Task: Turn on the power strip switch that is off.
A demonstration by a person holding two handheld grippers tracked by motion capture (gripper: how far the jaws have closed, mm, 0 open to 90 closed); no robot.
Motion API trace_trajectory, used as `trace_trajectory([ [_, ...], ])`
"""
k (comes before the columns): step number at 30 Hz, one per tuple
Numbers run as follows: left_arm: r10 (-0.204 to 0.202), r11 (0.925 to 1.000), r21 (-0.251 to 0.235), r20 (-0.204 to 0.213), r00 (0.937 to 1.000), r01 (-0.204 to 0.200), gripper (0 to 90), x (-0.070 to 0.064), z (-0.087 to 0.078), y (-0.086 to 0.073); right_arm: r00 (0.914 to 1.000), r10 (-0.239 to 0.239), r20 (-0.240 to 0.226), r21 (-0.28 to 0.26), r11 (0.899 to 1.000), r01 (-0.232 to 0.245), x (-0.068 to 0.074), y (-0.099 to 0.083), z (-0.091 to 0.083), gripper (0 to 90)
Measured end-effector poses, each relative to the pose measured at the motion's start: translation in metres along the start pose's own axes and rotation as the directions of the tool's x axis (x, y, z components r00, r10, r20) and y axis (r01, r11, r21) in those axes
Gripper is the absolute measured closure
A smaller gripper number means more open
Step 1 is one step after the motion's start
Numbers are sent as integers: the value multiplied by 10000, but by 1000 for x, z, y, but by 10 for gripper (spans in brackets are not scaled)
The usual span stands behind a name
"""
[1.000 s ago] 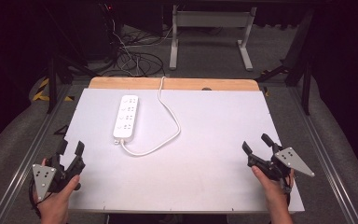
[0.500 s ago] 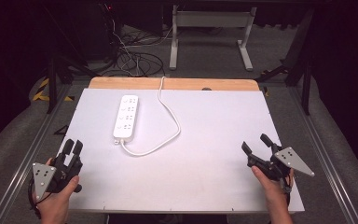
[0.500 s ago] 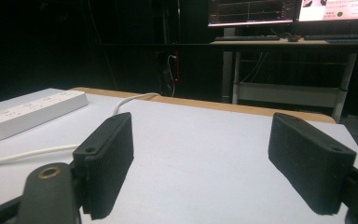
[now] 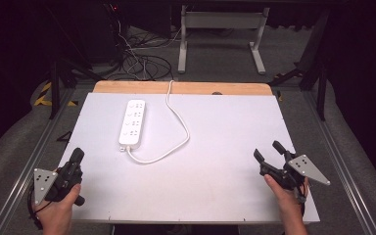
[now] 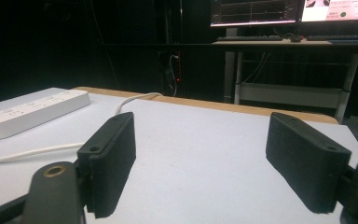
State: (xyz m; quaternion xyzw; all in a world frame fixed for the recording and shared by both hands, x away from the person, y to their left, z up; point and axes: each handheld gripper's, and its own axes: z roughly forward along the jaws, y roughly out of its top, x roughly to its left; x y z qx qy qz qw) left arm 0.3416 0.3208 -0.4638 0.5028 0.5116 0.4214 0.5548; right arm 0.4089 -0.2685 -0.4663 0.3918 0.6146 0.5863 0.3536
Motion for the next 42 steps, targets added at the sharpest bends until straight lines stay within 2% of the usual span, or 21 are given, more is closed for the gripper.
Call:
trace_trajectory([
  [3,-103,9999,66,361,9993,101,900,4,0,1,10000,31,16,-3,10000,-31,0,0,0,243],
  [8,-184,9996,219,482,9987,174,900,6,0,4,10000,31,4,10,10000,-31,0,0,0,242],
  [14,29,9995,323,672,9977,-50,900,-1,2,12,10000,52,-10,33,10000,-52,0,0,2,242],
  [17,-35,9990,447,901,9959,-5,900,-2,4,18,10000,90,-22,18,10000,-90,-1,0,3,243],
  [20,-66,9985,554,961,9954,13,900,-1,7,19,10000,42,-33,42,10000,-42,-1,0,3,243],
  [25,189,9971,712,991,9949,-260,900,-1,13,22,10000,28,-43,44,10000,-28,-1,0,4,244],
  [29,461,9936,980,1052,9934,-565,900,-6,23,25,10000,68,-32,33,10000,-67,-1,0,3,244],
  [36,1129,9840,1241,1216,9861,-1280,900,-21,45,48,10000,81,-48,11,10000,-81,-2,0,4,244],
  [42,1493,9766,1347,1346,9796,-1674,900,-34,60,67,9999,132,-76,60,9999,-131,-3,0,4,244],
])
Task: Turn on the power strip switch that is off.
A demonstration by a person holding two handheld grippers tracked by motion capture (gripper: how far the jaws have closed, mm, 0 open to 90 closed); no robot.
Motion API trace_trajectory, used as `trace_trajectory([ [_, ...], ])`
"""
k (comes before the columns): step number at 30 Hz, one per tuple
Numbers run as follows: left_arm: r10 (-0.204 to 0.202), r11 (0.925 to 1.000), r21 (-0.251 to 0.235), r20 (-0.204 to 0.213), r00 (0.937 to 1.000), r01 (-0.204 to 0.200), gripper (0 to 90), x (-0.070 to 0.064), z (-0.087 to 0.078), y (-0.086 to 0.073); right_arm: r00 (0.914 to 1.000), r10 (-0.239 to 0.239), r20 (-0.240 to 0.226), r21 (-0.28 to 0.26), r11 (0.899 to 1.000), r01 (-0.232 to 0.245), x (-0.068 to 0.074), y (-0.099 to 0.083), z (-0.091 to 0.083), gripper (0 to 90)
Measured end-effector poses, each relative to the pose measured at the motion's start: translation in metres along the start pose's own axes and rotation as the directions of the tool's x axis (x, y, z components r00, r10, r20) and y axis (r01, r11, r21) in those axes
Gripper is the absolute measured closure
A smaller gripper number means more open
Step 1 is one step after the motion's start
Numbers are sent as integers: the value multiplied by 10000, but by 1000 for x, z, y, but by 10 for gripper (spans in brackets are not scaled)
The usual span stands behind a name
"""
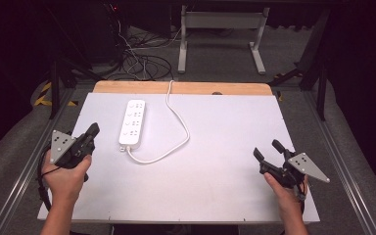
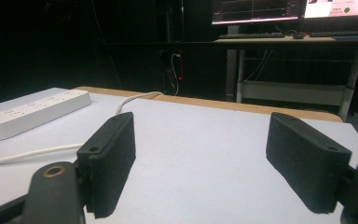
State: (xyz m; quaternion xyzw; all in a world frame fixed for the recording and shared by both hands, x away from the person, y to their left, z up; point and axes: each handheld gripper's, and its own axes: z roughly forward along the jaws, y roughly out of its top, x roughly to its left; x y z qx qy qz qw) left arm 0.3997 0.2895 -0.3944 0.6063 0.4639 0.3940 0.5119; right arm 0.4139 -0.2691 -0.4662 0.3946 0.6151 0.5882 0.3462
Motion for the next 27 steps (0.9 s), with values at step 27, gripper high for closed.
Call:
trace_trajectory([
  [27,875,9373,3366,238,9959,-904,900,-8,79,1,10000,-45,7,50,10000,45,-2,0,0,247],
])
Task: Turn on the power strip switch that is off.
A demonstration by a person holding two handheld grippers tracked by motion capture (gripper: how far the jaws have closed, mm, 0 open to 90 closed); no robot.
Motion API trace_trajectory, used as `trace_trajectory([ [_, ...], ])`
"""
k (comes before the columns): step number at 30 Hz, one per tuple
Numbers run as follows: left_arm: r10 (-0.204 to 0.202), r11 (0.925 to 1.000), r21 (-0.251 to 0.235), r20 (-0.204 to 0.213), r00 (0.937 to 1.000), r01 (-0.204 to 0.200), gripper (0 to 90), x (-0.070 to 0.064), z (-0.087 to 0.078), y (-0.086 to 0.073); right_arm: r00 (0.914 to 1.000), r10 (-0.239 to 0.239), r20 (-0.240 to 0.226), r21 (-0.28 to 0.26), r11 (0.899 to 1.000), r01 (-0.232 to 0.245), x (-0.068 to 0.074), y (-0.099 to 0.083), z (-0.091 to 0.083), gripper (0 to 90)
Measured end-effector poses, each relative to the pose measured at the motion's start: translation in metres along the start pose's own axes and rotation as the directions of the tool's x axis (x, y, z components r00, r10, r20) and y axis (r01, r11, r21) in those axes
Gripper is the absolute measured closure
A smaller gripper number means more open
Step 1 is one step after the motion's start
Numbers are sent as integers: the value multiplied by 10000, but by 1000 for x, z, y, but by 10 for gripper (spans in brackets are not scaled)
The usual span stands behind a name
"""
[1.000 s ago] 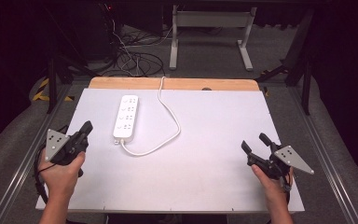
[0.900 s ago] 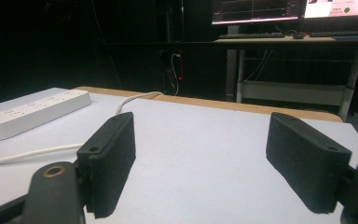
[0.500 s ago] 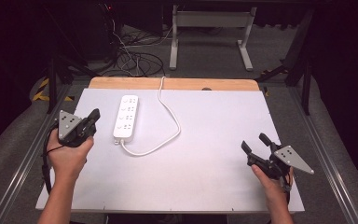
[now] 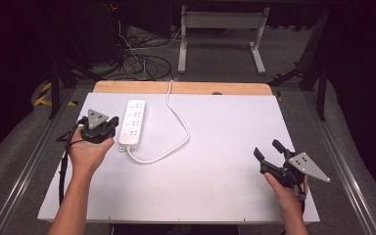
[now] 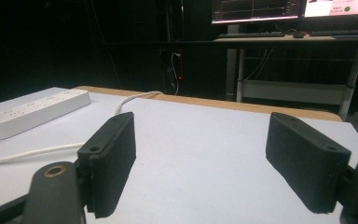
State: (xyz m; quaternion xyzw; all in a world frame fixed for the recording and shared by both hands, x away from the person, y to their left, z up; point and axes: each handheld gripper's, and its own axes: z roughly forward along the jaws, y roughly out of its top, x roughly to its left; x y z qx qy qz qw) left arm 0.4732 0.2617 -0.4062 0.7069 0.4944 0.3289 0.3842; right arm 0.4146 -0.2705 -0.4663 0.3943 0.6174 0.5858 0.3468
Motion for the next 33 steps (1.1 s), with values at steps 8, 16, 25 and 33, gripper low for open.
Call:
trace_trajectory([
  [8,107,9947,1017,203,9997,-128,900,1,20,-5,9999,68,-76,44,10000,-67,1,-1,1,248],
  [16,-7,9844,1757,280,9996,-42,900,4,35,-9,10000,37,-59,82,10000,-36,1,-1,2,250],
  [25,-50,9691,2468,296,9995,-25,900,4,53,-16,9999,112,-111,136,9998,-111,0,-3,3,250],
  [33,-63,9623,2721,241,9997,-5,900,5,61,-19,9999,101,-121,129,9999,-100,-1,-2,2,251],
])
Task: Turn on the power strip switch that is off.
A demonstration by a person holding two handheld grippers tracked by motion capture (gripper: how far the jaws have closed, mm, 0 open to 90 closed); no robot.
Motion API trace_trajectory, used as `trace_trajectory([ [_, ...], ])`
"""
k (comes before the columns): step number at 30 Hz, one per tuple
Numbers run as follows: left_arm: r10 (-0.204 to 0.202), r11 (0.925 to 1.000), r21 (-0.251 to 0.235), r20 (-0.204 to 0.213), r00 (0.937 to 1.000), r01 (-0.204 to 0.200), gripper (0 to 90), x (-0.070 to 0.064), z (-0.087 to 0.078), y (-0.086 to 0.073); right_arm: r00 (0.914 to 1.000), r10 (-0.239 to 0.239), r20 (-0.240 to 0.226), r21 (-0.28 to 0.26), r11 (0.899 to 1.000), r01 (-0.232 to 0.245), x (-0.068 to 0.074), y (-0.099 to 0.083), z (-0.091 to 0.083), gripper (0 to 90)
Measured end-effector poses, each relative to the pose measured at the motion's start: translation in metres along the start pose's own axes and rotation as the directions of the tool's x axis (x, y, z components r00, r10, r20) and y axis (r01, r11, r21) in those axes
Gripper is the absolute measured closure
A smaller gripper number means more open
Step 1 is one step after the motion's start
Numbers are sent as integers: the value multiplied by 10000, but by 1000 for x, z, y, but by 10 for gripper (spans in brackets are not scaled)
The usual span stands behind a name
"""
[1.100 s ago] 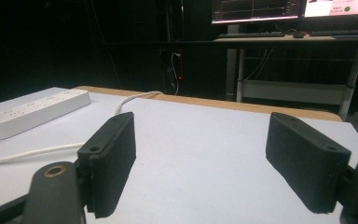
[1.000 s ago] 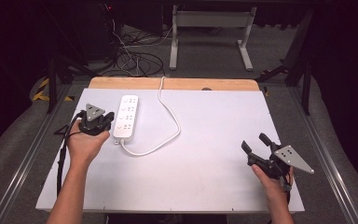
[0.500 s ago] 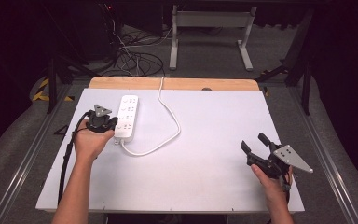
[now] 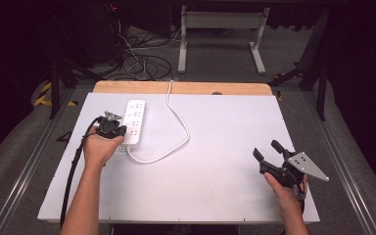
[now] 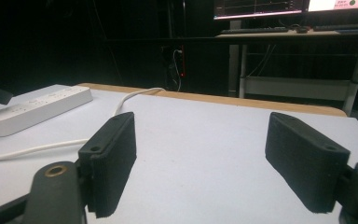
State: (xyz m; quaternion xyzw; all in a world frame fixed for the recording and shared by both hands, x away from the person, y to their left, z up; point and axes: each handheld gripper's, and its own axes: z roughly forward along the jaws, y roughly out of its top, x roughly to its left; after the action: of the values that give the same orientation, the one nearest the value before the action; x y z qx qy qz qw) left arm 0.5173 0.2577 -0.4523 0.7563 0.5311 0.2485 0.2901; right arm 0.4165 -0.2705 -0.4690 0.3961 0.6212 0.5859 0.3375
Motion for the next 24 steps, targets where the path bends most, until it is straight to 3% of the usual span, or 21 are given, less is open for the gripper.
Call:
trace_trajectory([
  [10,40,10000,-21,51,10000,-40,900,3,4,-1,10000,52,48,13,10000,-52,-1,0,-1,251],
  [15,-188,9998,12,264,9995,188,900,3,5,0,10000,16,82,41,10000,-16,-1,0,-1,251],
  [24,-422,9988,267,137,9990,418,900,3,4,0,10000,-24,89,16,10000,24,-1,0,-2,252],
])
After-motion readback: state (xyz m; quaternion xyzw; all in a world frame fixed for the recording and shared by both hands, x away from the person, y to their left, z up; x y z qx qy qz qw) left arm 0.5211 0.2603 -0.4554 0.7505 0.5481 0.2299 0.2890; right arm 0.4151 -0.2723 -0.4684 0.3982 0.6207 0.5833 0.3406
